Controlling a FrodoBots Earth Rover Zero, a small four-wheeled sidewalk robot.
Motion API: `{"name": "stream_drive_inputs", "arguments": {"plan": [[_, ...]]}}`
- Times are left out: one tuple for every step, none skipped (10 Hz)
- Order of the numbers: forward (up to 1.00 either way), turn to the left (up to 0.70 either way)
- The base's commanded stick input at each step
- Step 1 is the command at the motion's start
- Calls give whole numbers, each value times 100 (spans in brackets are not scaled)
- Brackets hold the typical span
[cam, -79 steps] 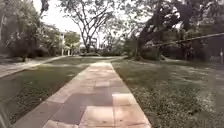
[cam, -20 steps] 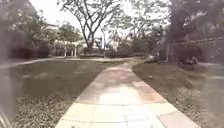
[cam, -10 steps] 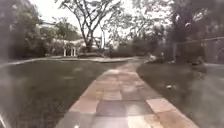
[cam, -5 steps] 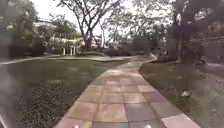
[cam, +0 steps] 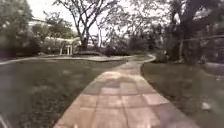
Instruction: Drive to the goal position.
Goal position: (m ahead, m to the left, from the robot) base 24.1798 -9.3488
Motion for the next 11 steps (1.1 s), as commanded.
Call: {"name": "stream_drive_inputs", "arguments": {"plan": [[100,0],[100,0],[100,0],[100,0],[100,0],[100,0],[100,0],[100,0],[100,-11],[100,-35],[100,-40]]}}
